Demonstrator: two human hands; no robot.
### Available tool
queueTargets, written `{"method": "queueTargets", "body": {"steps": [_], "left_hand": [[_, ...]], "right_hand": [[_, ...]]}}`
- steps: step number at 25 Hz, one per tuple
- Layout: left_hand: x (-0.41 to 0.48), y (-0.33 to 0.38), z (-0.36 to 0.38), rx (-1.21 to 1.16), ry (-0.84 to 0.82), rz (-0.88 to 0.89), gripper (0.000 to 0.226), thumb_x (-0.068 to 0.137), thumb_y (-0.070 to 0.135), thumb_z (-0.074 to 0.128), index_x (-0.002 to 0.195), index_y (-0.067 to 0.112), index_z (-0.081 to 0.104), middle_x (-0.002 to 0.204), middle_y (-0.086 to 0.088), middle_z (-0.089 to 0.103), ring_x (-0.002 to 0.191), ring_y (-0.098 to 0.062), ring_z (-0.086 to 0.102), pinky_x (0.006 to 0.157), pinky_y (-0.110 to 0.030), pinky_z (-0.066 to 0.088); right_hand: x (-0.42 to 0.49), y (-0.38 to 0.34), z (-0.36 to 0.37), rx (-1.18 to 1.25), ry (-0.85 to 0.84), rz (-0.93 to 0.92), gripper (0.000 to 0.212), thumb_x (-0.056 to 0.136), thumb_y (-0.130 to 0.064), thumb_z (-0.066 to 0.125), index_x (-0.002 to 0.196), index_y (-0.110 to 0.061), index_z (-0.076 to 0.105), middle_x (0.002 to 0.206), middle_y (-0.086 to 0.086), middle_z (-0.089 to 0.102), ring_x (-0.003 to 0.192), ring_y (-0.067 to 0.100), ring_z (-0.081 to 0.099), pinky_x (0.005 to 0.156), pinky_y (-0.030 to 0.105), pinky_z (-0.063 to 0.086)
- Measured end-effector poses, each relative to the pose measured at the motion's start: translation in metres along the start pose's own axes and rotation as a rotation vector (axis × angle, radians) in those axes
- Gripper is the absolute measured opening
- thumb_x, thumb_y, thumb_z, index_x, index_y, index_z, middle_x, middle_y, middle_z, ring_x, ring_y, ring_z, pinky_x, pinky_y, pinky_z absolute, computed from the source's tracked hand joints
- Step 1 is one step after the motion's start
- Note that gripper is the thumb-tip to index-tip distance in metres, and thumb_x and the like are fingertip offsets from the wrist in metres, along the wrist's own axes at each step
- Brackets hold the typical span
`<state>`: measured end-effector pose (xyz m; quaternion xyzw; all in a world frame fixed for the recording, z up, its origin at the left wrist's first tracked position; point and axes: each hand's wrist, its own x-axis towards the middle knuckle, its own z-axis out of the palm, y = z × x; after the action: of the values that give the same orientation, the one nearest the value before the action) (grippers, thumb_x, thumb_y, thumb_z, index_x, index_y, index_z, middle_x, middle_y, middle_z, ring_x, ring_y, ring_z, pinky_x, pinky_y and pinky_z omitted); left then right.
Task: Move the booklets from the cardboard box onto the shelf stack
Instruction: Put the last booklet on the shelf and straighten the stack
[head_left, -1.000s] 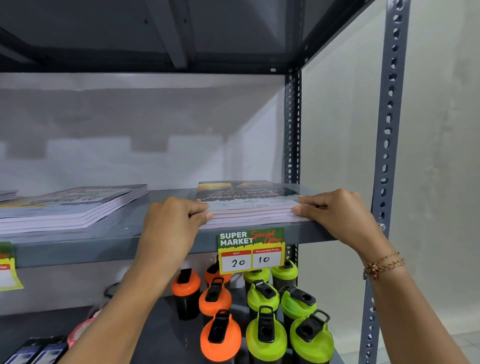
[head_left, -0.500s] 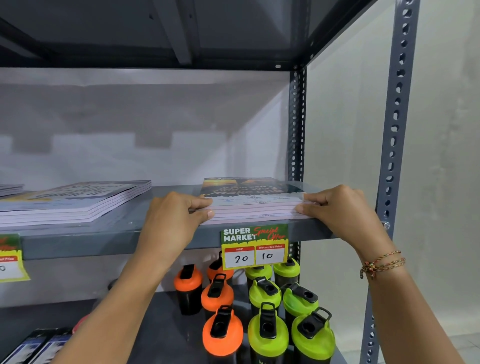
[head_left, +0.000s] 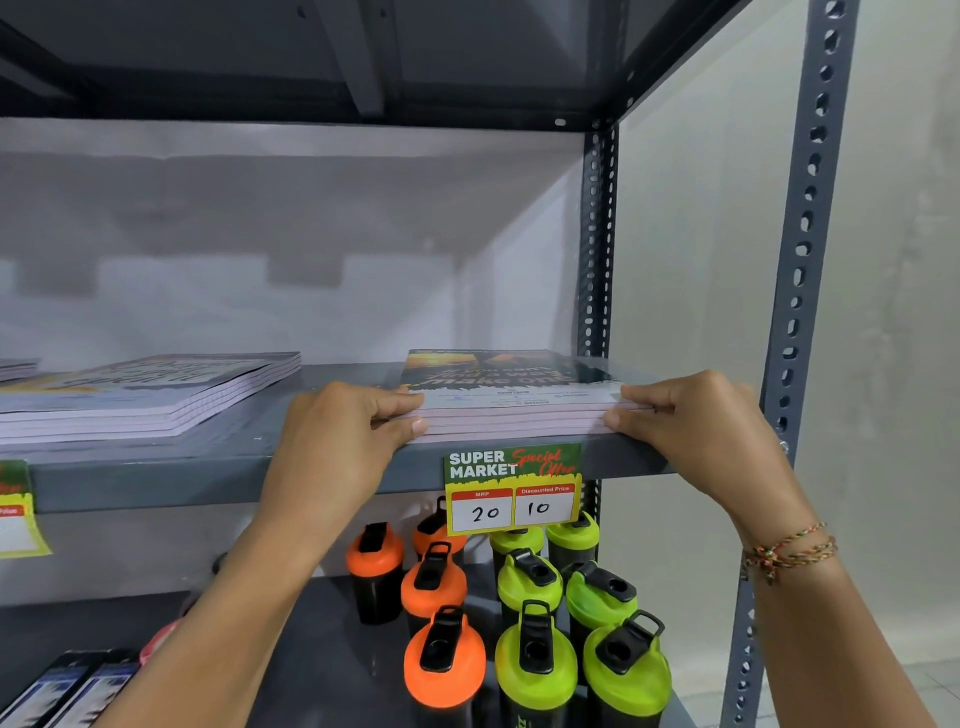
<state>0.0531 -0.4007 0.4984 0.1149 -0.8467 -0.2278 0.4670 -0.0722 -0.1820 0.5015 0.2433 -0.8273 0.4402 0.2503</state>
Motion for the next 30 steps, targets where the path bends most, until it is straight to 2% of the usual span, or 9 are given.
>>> {"method": "queueTargets", "body": {"steps": [3,6,14,17,20,22,24,27,30], "left_hand": [[0.000,-0.002,0.000,-0.013,-0.013,0.017,0.031,0.082,0.019,0.069,0.113,0.014,0.069,0.121,0.002,0.069,0.098,0.007,0.048,0.079,0.007,0.021],[0.000,-0.004,-0.001,-0.018,-0.008,0.015,0.031,0.082,0.021,0.069,0.113,0.016,0.069,0.120,0.006,0.069,0.098,0.009,0.048,0.073,0.014,0.025],[-0.002,-0.008,-0.001,-0.022,0.011,0.010,0.030,0.081,0.020,0.069,0.111,0.017,0.070,0.118,0.006,0.070,0.099,0.009,0.048,0.066,0.020,0.023],[-0.001,-0.009,0.000,-0.043,0.016,0.004,0.030,0.081,0.021,0.069,0.111,0.018,0.070,0.117,0.007,0.070,0.101,0.009,0.049,0.068,0.020,0.024],[-0.002,-0.009,0.002,-0.052,0.010,0.014,0.031,0.082,0.022,0.068,0.113,0.020,0.069,0.121,0.007,0.068,0.111,0.004,0.053,0.093,-0.002,0.030],[-0.004,-0.007,0.004,-0.052,0.011,0.017,0.031,0.083,0.022,0.067,0.114,0.020,0.068,0.122,0.007,0.067,0.111,0.005,0.052,0.096,-0.010,0.031],[-0.003,-0.008,0.003,-0.051,0.019,0.016,0.031,0.082,0.023,0.068,0.113,0.020,0.068,0.121,0.008,0.067,0.106,0.008,0.048,0.093,-0.001,0.029],[0.000,-0.011,0.003,-0.061,0.010,-0.004,0.030,0.081,0.023,0.070,0.110,0.020,0.070,0.118,0.009,0.069,0.103,0.009,0.049,0.071,0.021,0.022],[0.000,-0.013,0.001,-0.075,-0.005,-0.027,0.029,0.080,0.025,0.070,0.109,0.022,0.071,0.116,0.011,0.070,0.103,0.010,0.050,0.066,0.023,0.021]], "right_hand": [[-0.003,0.000,-0.001,-0.016,-0.002,-0.018,0.039,0.077,-0.027,0.076,0.112,-0.013,0.068,0.106,0.009,0.074,0.089,0.009,0.057,0.053,-0.003,0.038],[-0.005,-0.002,-0.001,-0.028,0.018,-0.034,0.040,0.075,-0.026,0.077,0.111,-0.013,0.069,0.104,0.009,0.074,0.083,0.007,0.054,0.047,-0.004,0.037],[-0.008,-0.002,0.001,-0.053,0.087,-0.055,0.036,0.078,-0.023,0.074,0.113,-0.014,0.068,0.112,0.010,0.072,0.088,0.016,0.060,0.071,0.017,0.039],[-0.007,-0.001,0.001,-0.027,0.073,-0.056,0.033,0.080,-0.026,0.072,0.111,-0.015,0.069,0.111,0.007,0.073,0.092,0.016,0.060,0.065,0.016,0.040],[-0.006,0.002,0.002,-0.011,0.052,-0.047,0.027,0.085,-0.029,0.065,0.110,-0.018,0.070,0.113,0.004,0.072,0.102,0.018,0.061,0.069,0.018,0.039],[-0.006,0.004,0.000,-0.002,0.046,-0.052,0.025,0.086,-0.027,0.064,0.110,-0.019,0.070,0.114,0.003,0.072,0.108,0.018,0.061,0.077,0.018,0.037],[-0.005,0.004,0.000,-0.001,0.039,-0.058,0.025,0.087,-0.026,0.064,0.110,-0.019,0.069,0.115,0.003,0.071,0.106,0.017,0.061,0.079,0.018,0.036],[-0.004,0.006,0.001,-0.006,0.030,-0.057,0.026,0.088,-0.026,0.062,0.112,-0.019,0.068,0.118,0.003,0.070,0.106,0.015,0.060,0.080,0.015,0.035],[-0.004,0.006,0.001,-0.017,0.035,-0.072,0.026,0.088,-0.025,0.062,0.113,-0.018,0.068,0.119,0.002,0.069,0.113,0.015,0.060,0.076,0.007,0.033]]}}
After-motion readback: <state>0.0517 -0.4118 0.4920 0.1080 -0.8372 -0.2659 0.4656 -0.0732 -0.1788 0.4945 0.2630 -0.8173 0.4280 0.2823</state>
